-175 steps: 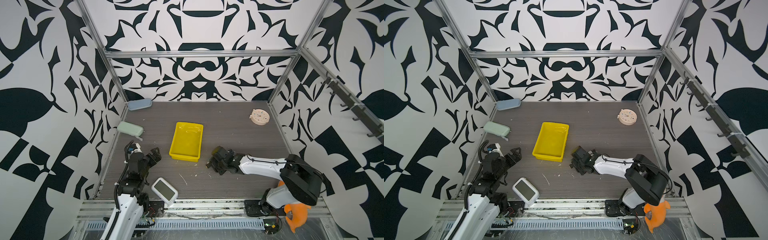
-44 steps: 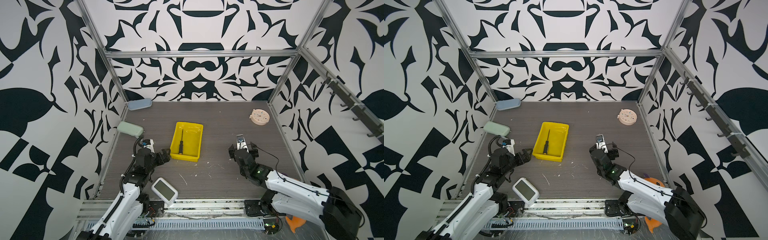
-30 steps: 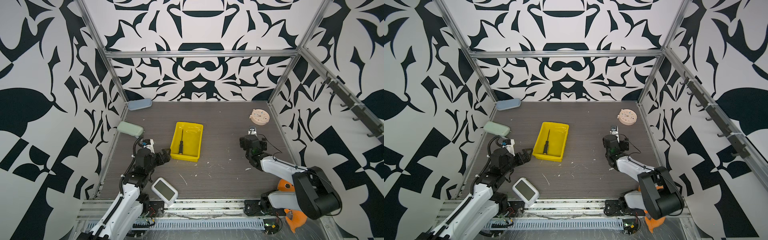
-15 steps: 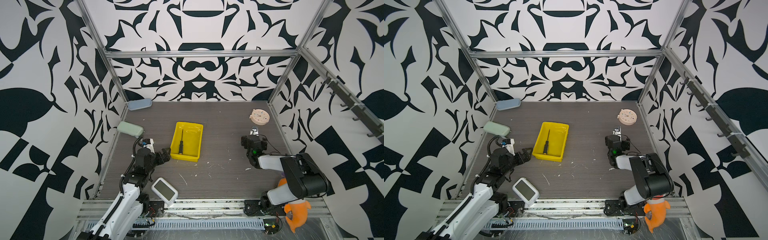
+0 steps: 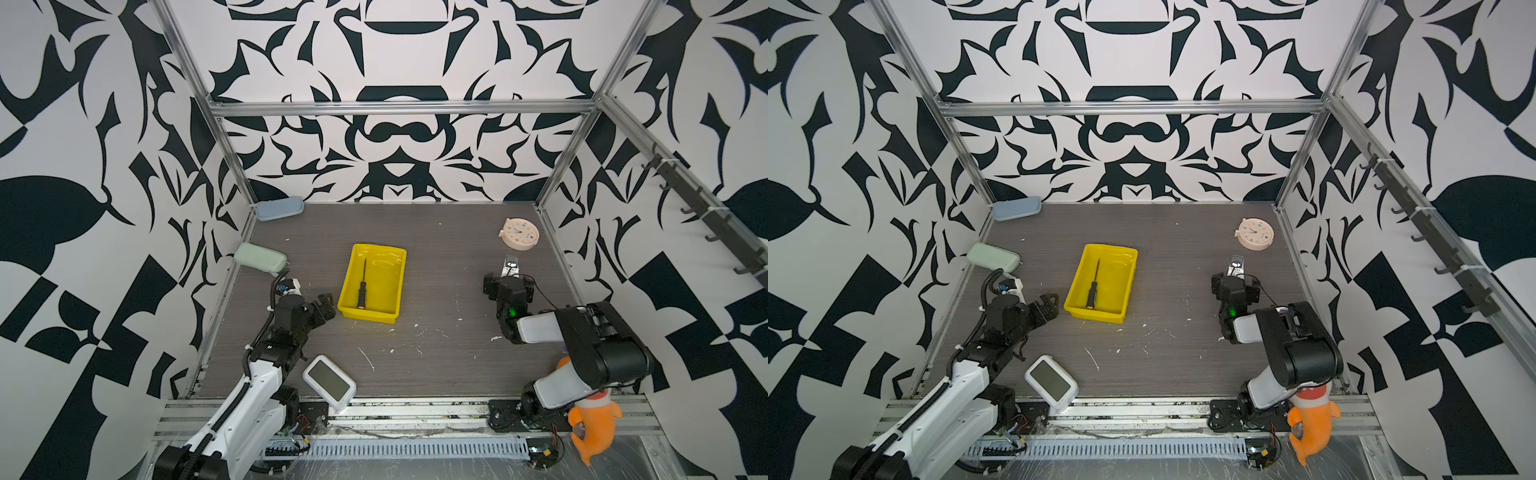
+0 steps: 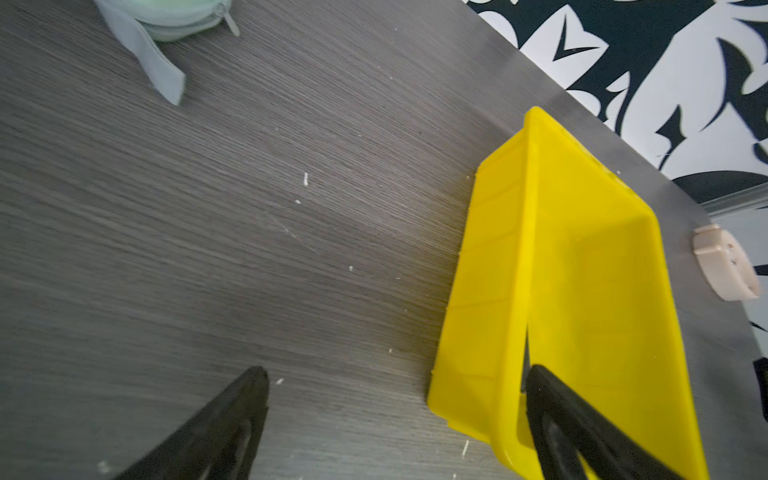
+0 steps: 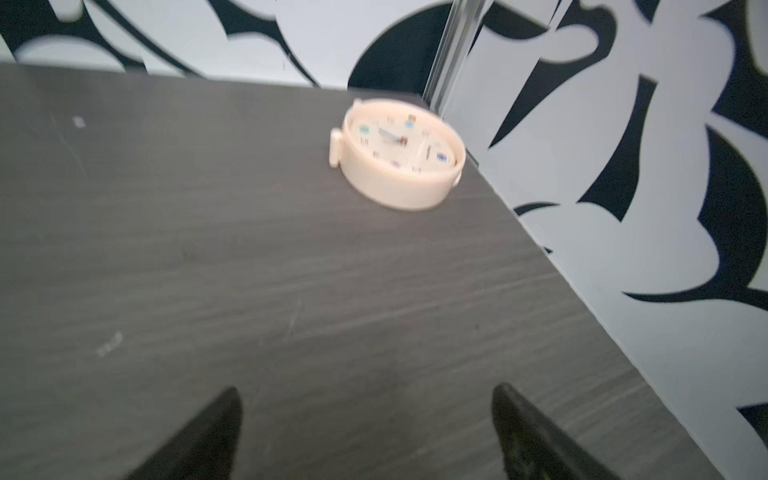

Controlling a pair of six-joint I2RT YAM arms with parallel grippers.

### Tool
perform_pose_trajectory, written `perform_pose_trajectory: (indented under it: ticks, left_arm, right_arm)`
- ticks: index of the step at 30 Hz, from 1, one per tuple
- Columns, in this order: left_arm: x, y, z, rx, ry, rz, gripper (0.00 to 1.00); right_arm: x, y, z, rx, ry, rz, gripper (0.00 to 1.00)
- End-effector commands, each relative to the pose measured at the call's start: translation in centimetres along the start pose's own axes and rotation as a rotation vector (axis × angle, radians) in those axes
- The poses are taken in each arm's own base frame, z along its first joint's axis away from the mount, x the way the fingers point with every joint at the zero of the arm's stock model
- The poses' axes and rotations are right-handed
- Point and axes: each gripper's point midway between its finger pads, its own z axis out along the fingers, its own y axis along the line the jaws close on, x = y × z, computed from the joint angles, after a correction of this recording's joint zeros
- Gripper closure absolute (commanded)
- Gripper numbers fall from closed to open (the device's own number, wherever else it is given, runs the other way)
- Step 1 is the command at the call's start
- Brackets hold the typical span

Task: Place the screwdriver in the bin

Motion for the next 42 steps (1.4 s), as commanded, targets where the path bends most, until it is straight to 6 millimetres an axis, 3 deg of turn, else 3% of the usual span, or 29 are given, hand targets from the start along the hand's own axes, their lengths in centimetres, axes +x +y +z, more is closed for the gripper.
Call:
perform_pose_trajectory:
  ticks: [1,4,9,13,23,26,29,33,39,42]
  left_arm:
    - [-4.5,-0.2,-1.4,-0.082,-0.126,0.091,0.01]
    - [-7.6,-0.1,-2.4,-0.151,-0.232,0.2,0.01]
    - [-10.1,0.9,-2.6,-0.224,-0.434,0.293,0.01]
    - [-9.9,0.3,-1.5,-0.178,-0.517,0.42,0.01]
    - [-8.5,0.5,5.3,-0.213,-0.237,0.733,0.01]
    - [-8.9,1.7,7.0,-0.25,-0.239,0.669,0.01]
    - [-9.7,2.1,7.7,-0.224,-0.284,0.547,0.01]
    - [-9.6,3.0,8.7,-0.206,-0.262,0.516,0.01]
    - [-9.7,7.1,8.1,-0.232,-0.353,0.336,0.01]
    - [-10.2,7.6,7.6,-0.24,-0.412,0.312,0.01]
  right_arm:
    - [-2.3,0.2,-0.1,-0.017,-0.09,0.041,0.0]
    - [-2.4,0.3,-0.2,-0.021,-0.093,0.038,0.0]
    - [-2.4,0.4,-0.2,-0.027,-0.089,0.033,0.0]
    - [-2.4,0.4,-0.1,-0.029,-0.089,0.032,0.0]
    - [-2.4,0.5,-0.1,-0.03,-0.09,0.031,0.0]
    - [-2.4,0.5,-0.1,-0.032,-0.089,0.03,0.0]
    - [-2.4,0.5,-0.1,-0.031,-0.088,0.029,0.0]
    - [-2.4,0.5,-0.1,-0.033,-0.088,0.03,0.0]
    - [-2.4,0.6,-0.1,-0.034,-0.087,0.028,0.0]
    - [-2.4,0.6,-0.1,-0.033,-0.088,0.028,0.0]
